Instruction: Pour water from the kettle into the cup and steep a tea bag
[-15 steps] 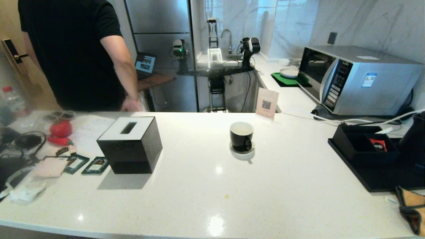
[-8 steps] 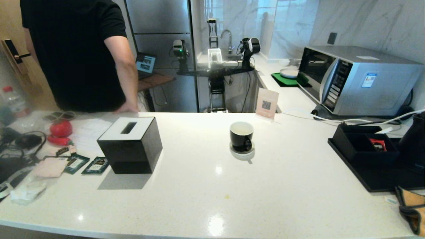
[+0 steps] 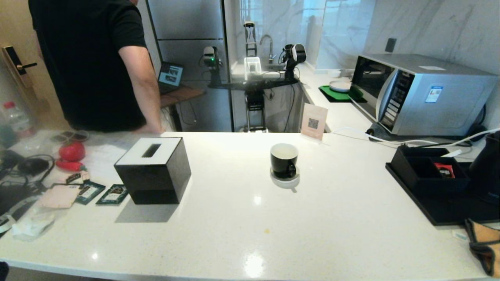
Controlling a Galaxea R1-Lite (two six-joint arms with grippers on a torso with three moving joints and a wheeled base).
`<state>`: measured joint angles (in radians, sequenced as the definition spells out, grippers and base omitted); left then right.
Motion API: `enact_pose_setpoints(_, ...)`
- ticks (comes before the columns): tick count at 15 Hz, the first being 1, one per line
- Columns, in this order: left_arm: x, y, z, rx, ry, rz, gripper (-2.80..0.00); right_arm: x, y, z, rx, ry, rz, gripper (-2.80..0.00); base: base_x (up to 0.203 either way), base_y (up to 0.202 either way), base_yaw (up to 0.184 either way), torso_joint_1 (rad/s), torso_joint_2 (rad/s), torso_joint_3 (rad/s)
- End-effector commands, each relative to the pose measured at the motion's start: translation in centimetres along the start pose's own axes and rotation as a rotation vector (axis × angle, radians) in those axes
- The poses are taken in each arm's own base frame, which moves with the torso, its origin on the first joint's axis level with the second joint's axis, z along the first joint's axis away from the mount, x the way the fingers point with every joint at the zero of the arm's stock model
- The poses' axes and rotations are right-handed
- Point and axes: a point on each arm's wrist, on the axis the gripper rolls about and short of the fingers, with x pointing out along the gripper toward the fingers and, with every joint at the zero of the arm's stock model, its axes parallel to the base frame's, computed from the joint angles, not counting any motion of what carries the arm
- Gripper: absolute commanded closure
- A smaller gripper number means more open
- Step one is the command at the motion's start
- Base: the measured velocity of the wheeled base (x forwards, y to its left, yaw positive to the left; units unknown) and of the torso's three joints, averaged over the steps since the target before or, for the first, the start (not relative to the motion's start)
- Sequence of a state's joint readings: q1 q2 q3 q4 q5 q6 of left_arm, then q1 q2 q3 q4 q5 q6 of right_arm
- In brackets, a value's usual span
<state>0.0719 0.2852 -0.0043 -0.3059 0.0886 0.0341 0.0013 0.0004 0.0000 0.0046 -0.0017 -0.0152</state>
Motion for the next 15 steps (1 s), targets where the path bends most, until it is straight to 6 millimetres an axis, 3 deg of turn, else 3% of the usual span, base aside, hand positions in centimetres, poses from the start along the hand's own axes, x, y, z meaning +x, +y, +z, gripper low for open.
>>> enact_pose_setpoints(1,-0.8,0.1,-1.1,-0.001,0.016,-0.040,0.00,0.0,0.0,0.0,0.000,-0.001,0.000,0.00,0.000,0.000,0.000,0.000,0.00,0.000)
enact_pose_setpoints(7,-2.7,0.1,-3.4,-0.040,0.014,-0.149,0.00,0.0,0.0,0.0,0.000,0.000,0.001,0.00,0.000,0.000,0.000,0.000,0.00,0.000)
enact_pose_setpoints(15,-2.7,0.1,-3.4,-0.068,0.020,-0.151,0.00,0.0,0.0,0.0,0.000,0.000,0.000,0.00,0.000,0.000,0.000,0.000,0.00,0.000)
